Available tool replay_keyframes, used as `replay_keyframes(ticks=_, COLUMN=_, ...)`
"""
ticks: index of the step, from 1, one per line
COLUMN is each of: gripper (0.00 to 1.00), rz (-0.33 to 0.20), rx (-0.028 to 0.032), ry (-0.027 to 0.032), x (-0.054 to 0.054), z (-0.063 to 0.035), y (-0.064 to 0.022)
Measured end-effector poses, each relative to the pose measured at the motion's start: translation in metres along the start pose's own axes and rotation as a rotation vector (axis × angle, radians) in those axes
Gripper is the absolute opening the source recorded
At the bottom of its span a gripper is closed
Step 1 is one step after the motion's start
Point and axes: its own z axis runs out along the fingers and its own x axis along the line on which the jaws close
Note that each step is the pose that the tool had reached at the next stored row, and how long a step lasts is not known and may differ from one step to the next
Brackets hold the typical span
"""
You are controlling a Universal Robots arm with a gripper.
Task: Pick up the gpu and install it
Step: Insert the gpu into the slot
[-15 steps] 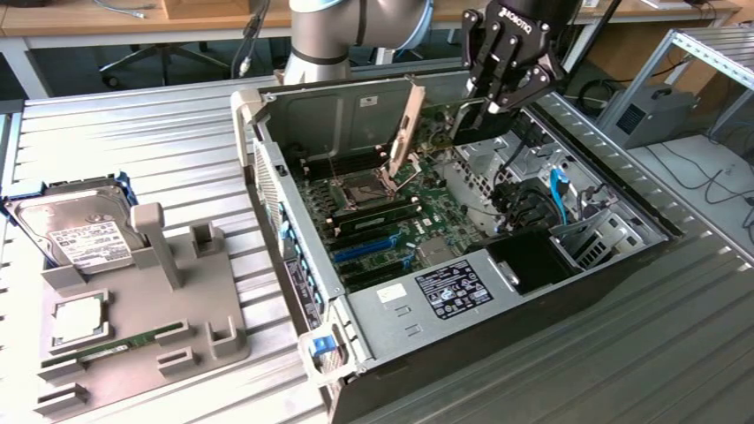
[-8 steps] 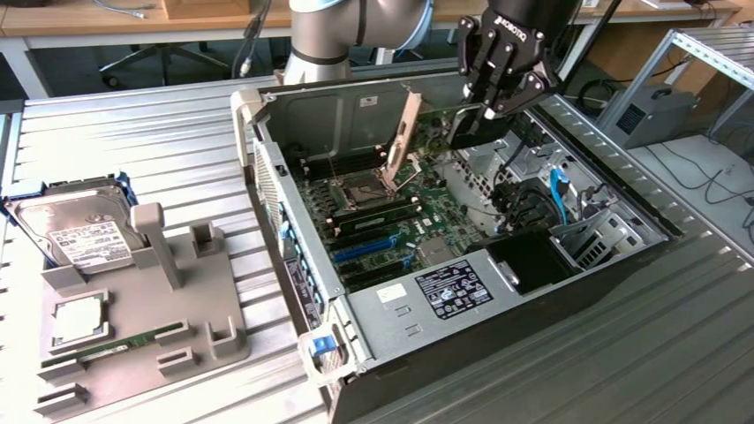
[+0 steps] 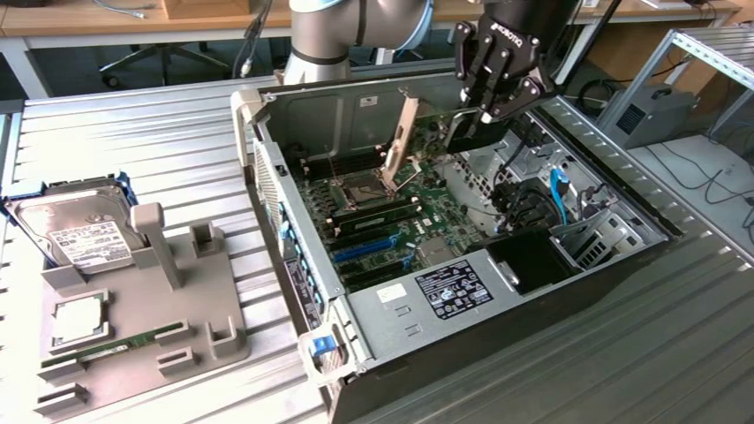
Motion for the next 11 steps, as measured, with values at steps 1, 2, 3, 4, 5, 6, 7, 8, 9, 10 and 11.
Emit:
replay_keyframes(ticks=1, gripper=0.27, rz=0.0, rx=0.0, ry=-0.0001, x=0.0, z=0.0006, y=0.0003)
replay_keyframes(ticks=2, gripper=0.27, rz=0.0, rx=0.0, ry=-0.0003, x=0.0, z=0.0011, y=0.0005)
replay_keyframes(ticks=3, gripper=0.27, rz=0.0, rx=0.0001, ry=-0.0005, x=0.0, z=0.002, y=0.0009)
replay_keyframes(ticks=4, gripper=0.27, rz=0.0, rx=0.0001, ry=-0.0008, x=0.0, z=0.0025, y=0.0011)
replay_keyframes(ticks=5, gripper=0.27, rz=0.0, rx=0.0001, ry=-0.0009, x=0.0, z=0.003, y=0.0013)
replay_keyframes(ticks=6, gripper=0.27, rz=0.0, rx=0.0001, ry=-0.0012, x=0.0, z=0.0039, y=0.0016)
replay_keyframes(ticks=7, gripper=0.27, rz=0.0, rx=0.0001, ry=-0.0014, x=0.0, z=0.0045, y=0.0018)
replay_keyframes(ticks=8, gripper=0.27, rz=0.0, rx=0.0001, ry=-0.0016, x=0.0, z=0.0051, y=0.0021)
replay_keyframes(ticks=9, gripper=0.27, rz=0.0, rx=0.0001, ry=-0.0017, x=0.0, z=0.0056, y=0.0023)
replay_keyframes(ticks=10, gripper=0.27, rz=0.0, rx=0.0001, ry=-0.0018, x=0.0, z=0.0061, y=0.0025)
replay_keyframes(ticks=11, gripper=0.27, rz=0.0, rx=0.0001, ry=-0.002, x=0.0, z=0.0068, y=0.0027)
